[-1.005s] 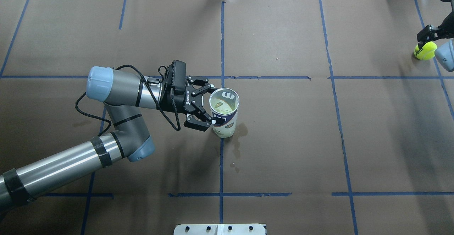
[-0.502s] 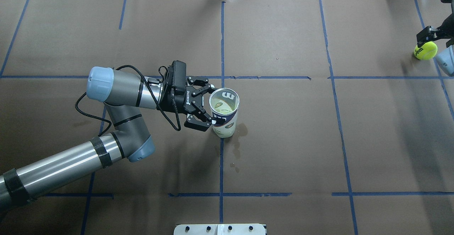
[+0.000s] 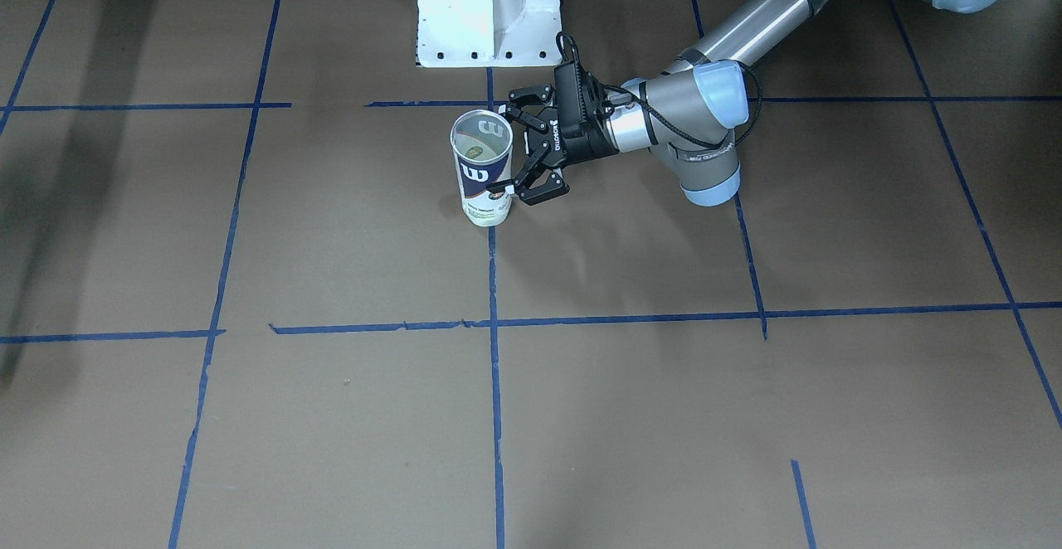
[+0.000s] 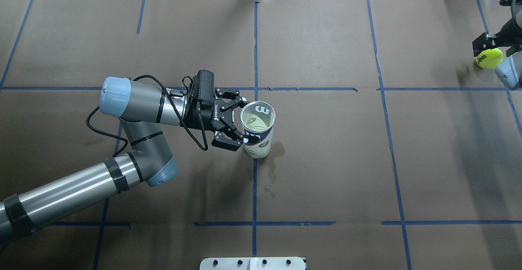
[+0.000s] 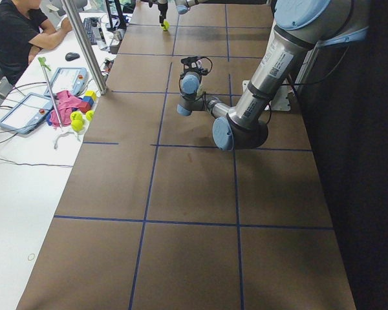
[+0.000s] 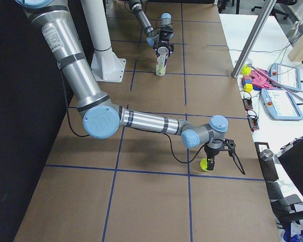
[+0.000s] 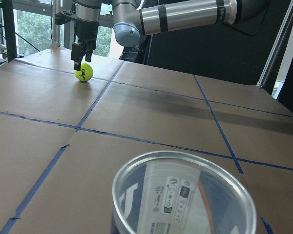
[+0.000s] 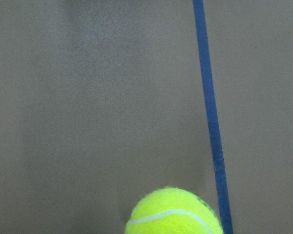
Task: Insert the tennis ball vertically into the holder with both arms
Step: 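Move the right gripper to the farther yellow ball and grasp it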
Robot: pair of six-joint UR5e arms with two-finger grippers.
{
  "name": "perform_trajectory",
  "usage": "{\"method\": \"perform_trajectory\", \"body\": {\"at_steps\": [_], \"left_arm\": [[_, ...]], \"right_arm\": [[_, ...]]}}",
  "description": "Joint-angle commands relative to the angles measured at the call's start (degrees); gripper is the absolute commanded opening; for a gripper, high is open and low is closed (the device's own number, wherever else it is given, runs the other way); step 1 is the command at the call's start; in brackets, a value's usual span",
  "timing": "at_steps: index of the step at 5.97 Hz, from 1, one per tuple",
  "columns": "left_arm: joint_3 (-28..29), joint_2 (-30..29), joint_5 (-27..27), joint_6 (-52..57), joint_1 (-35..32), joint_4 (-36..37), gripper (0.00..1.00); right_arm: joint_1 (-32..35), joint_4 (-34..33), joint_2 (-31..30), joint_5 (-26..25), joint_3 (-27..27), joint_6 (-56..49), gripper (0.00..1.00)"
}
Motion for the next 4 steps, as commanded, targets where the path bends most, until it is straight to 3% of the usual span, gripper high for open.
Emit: {"method": "perform_trajectory", "body": {"at_steps": [1, 2, 3, 4], "left_arm": [[-0.02, 0.01, 0.0, -0.06, 0.0, 0.0, 0.99], [-0.02, 0.01, 0.0, -0.06, 0.0, 0.26, 0.99], [-0.02, -0.08, 0.0, -0.06, 0.0, 0.53, 0.99], [-0.02, -0.08, 0.0, -0.06, 0.0, 0.53, 0.99]], "right_arm": [[-0.86, -0.08, -0.27, -0.94, -0.08, 0.03, 0.99], [-0.87, -0.08, -0.45, -1.02, -0.08, -0.06, 0.98], [-0.87, -0.08, -0.36, -1.98, -0.17, -0.06, 0.91], [-0.87, -0.08, -0.36, -1.99, -0.17, -0.15, 0.42]]}}
